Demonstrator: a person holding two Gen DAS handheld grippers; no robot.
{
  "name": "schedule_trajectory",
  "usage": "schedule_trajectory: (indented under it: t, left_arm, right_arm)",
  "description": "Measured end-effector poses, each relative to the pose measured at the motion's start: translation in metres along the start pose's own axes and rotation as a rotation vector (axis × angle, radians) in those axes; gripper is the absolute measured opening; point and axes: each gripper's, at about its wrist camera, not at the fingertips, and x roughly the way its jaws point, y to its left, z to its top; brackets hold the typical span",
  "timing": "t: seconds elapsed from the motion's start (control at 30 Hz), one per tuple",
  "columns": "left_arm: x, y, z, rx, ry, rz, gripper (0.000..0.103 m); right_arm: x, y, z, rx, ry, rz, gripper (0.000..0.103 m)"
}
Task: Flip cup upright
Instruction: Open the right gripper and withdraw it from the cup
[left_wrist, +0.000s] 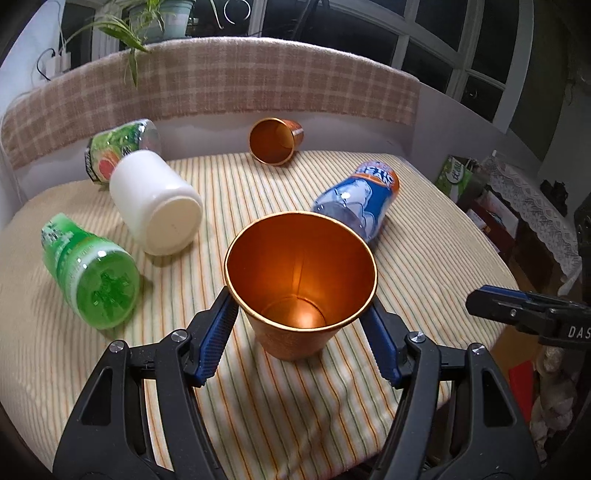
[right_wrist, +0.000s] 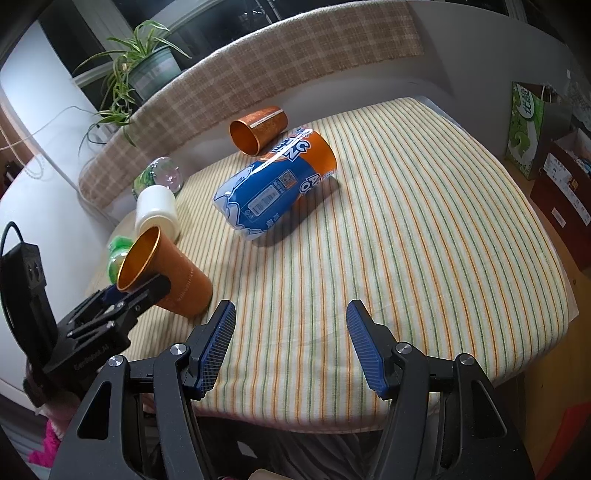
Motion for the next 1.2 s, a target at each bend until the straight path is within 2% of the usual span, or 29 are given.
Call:
schedule_trajectory:
  t: [0.4, 0.83, 1.03, 1.2]
  left_arm:
    - [-0.001, 0.007, -0.009, -0.026, 0.036, -0.04, 0.069]
    - [-0.015, 0.016, -0.022, -0.042, 0.045, -0.046, 0.069]
    - [-0.034, 0.028, -0.028, -0.059, 0.012, 0.001, 0.069]
    - [-0.056, 0.037, -0.028, -0.077, -0.061, 0.076, 0.069]
  right_arm:
    - [-0.001, 0.006, -0.001, -0.009, -0.001, 0.001, 0.062]
    - [-0.005, 0.016, 0.002, -0.045, -0.029, 0.0, 0.062]
    - [-0.012, 0.027, 0.003, -0.086, -0.072, -0.012, 0.062]
    - [-0.017, 0.039, 0.0, -0.131, -0.122, -0.023, 0.062]
